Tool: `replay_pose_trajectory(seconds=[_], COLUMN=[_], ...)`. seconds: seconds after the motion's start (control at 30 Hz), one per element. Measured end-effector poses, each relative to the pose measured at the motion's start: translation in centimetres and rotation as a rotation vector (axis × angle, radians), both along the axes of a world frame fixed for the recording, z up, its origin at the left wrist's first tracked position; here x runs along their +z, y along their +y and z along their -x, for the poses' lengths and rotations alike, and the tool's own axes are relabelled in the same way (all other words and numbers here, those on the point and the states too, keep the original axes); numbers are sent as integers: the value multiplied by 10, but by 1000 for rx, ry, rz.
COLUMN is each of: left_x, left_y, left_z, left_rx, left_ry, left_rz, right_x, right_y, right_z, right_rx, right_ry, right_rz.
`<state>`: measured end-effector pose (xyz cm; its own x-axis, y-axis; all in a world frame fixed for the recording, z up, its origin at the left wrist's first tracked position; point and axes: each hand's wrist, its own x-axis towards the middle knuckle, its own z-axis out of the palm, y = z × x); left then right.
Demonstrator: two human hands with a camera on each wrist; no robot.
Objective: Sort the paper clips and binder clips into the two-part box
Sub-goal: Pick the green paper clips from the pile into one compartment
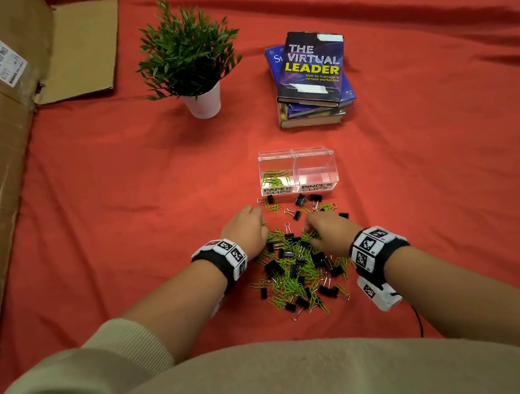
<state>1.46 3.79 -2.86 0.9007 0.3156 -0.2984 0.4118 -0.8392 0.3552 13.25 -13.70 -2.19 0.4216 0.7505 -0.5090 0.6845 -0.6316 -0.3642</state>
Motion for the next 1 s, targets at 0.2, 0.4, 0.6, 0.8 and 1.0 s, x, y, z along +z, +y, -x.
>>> replay_pose_trajectory(seconds=[0.2,0.4,0.6,0.8,1.0], left_x=[-5,-4,-3,-2,-4], left_y=[-6,-11,-13,-14,-10], left_z=[6,9,7,5,3], left_rx=[-99,-170,-223,-194,-86], left_ry=[-9,-4,46,57,93], left_rz=[-10,-2,-41,-14,91], right_x=[-6,-2,33,62,59], right_y=[-2,0,19,70,122], right_z=[11,7,-23,-57,-55], right_rx=[125,-65,-389,-517,-177], right_ry=[-166,-1,401,440,-99], right_rz=[-39,-81,-93,-257,-83])
